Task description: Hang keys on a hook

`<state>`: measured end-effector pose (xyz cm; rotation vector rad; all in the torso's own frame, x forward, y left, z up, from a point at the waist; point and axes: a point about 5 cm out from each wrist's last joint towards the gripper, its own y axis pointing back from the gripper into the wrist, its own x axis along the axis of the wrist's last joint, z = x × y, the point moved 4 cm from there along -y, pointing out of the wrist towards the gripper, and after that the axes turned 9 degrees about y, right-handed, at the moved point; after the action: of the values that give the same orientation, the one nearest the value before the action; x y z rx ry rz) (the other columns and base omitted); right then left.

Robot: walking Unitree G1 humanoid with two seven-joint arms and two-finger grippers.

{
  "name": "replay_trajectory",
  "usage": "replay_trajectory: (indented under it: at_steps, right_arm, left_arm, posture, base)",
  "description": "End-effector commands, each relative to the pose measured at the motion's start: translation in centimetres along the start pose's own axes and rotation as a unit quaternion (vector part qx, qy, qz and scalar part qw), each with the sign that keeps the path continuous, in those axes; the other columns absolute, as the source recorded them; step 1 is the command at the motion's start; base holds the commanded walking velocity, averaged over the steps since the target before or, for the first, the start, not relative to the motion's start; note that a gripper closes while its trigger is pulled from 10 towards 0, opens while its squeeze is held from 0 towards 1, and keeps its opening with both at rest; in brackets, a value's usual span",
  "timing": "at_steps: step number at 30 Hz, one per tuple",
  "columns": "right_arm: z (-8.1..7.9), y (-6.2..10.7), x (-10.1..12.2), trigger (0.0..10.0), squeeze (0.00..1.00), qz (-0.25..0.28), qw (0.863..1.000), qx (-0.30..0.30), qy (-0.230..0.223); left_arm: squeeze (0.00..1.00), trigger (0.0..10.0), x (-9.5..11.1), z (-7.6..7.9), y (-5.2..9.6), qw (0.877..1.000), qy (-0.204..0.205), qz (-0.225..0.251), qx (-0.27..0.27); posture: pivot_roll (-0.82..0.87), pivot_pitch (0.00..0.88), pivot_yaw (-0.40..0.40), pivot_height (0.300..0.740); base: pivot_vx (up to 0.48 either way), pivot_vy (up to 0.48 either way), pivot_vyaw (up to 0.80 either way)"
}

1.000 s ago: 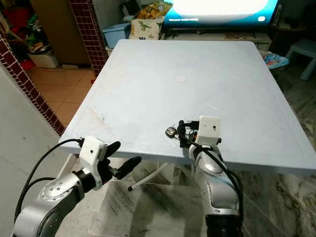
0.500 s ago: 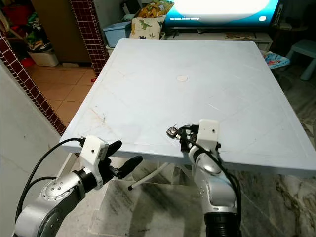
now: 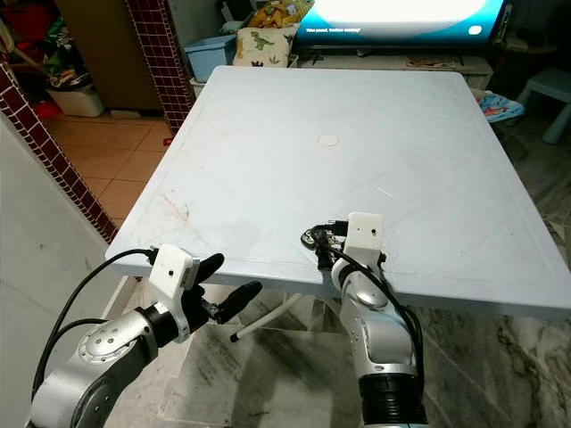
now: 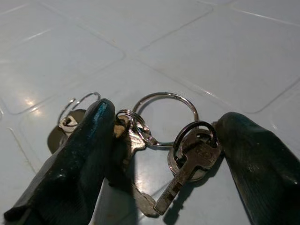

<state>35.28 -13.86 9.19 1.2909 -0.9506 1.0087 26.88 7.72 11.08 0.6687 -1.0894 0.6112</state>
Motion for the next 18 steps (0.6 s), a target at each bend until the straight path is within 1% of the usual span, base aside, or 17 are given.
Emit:
replay_trajectory:
  at_steps: [1,3,10,12,13,15,16,18]
  right_arm:
    - [-0.1,-0.2,-0.2,0.0,0.00,-0.012,1.000,-0.007,0.001]
    - [0.0,-0.1,-0.4,0.0,0.00,-0.020,1.000,-0.011,-0.005]
    - [0.3,-0.1,-0.6,0.0,0.00,-0.025,0.999,-0.020,0.007]
    - [0.6,-0.1,-0.6,0.0,0.00,-0.023,0.999,-0.026,0.021]
    - [0.8,-0.1,-0.5,0.0,0.00,-0.019,0.999,-0.032,0.035]
    - [0.9,-0.1,-0.5,0.0,0.00,-0.018,0.998,-0.034,0.039]
    - [1.1,-0.1,-0.3,0.0,0.00,-0.014,0.998,-0.041,0.051]
    - [1.3,-0.1,-0.1,0.0,0.00,-0.009,0.997,-0.044,0.058]
  left_arm:
    - [0.00,10.0,0.2,0.1,-0.1,1.000,-0.006,0.002,0.001]
    - [0.00,10.0,0.2,0.1,-0.1,1.000,-0.007,0.003,-0.001]
    - [0.00,10.0,0.2,0.0,-0.1,1.000,-0.008,0.003,-0.002]
    - [0.00,10.0,0.3,0.0,-0.2,1.000,-0.009,0.003,-0.002]
    - [0.00,10.0,0.3,0.0,-0.2,1.000,-0.008,0.003,-0.002]
    - [0.00,10.0,0.3,0.0,-0.2,1.000,-0.008,0.003,-0.002]
    - [0.00,10.0,0.2,0.0,-0.2,1.000,-0.008,0.002,-0.002]
    - [0.00,10.0,0.2,0.1,-0.2,1.000,-0.008,0.002,-0.003]
  posture:
    - [0.01,0.094,0.046,0.740]
    - [0.01,0.094,0.048,0.740]
    - [0.00,0.094,0.050,0.740]
    - [0.00,0.094,0.050,0.740]
    - [0.00,0.094,0.050,0.740]
    - [0.00,0.094,0.050,0.740]
    - [0.00,0.094,0.050,0.740]
    - [0.00,0.094,0.050,0.740]
  base:
    - [0.000,0.000,0.00]
    - [0.000,0.000,0.00]
    - [0.000,0.000,0.00]
    - [0.000,0.000,0.00]
    - [0.000,0.000,0.00]
    - [0.000,0.000,0.00]
    - [0.000,0.000,0.00]
    - [0.000,0.000,0.00]
